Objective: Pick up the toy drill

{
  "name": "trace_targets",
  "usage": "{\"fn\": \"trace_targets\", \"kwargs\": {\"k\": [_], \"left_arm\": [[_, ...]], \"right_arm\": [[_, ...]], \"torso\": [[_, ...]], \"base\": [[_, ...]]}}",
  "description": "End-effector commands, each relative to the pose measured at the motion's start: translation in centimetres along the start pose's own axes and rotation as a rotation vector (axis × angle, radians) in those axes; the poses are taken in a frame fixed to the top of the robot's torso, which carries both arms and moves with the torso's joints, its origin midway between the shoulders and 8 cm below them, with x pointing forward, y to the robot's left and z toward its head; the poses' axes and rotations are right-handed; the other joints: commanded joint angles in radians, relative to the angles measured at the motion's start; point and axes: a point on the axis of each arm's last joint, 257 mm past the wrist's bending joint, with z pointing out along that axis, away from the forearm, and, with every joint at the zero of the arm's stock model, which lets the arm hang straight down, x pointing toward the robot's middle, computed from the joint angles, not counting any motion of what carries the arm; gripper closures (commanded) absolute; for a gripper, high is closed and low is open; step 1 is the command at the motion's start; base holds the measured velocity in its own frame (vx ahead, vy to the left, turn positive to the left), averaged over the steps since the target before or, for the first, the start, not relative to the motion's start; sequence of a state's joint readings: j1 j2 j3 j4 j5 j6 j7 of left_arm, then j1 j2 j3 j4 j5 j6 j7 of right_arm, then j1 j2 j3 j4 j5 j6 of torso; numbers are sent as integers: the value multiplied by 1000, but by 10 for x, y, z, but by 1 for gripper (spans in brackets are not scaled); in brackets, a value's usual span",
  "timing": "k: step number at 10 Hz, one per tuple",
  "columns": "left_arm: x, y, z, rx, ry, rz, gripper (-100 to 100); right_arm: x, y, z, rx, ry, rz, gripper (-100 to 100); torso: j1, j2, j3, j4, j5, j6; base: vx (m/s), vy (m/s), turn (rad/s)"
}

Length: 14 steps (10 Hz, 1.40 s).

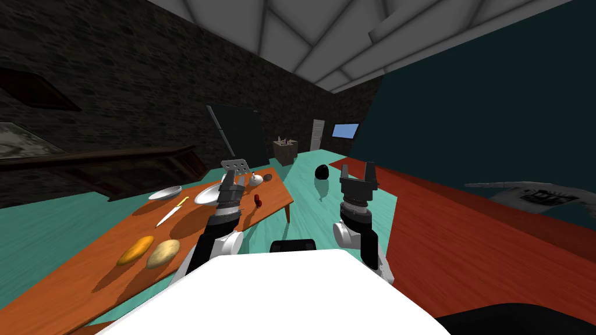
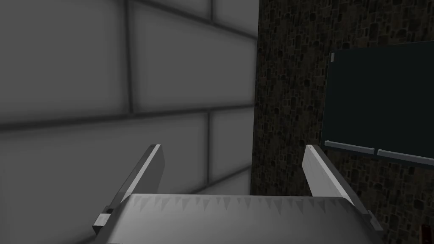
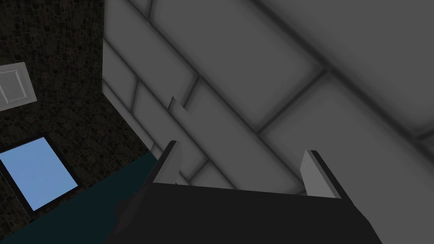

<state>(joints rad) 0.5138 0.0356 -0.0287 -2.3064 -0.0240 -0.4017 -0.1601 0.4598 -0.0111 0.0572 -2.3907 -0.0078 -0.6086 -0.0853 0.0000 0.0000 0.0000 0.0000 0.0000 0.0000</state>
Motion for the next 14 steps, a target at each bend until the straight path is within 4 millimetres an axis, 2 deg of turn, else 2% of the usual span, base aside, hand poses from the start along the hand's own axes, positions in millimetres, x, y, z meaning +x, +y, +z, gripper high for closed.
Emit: {"fn": "trace_targets", "kwargs": {"k": [1,9,14], "left_arm": [[5,8,0,-25,34,0,-100],[28,57,-4,-201,177,-29,-100],[38,85,-11,-312,249,-42,-100]], "right_arm": [[0,0,0,0,0,0,0],[0,0,0,0,0,0,0],[0,0,0,0,0,0,0]], "torso": [[0,0,0,0,0,0],[8,3,2,1,2,0],[5,2,1,0,1,0]], "base": [[-6,27,-86],[-30,86,-107],[-37,74,-92]]}}
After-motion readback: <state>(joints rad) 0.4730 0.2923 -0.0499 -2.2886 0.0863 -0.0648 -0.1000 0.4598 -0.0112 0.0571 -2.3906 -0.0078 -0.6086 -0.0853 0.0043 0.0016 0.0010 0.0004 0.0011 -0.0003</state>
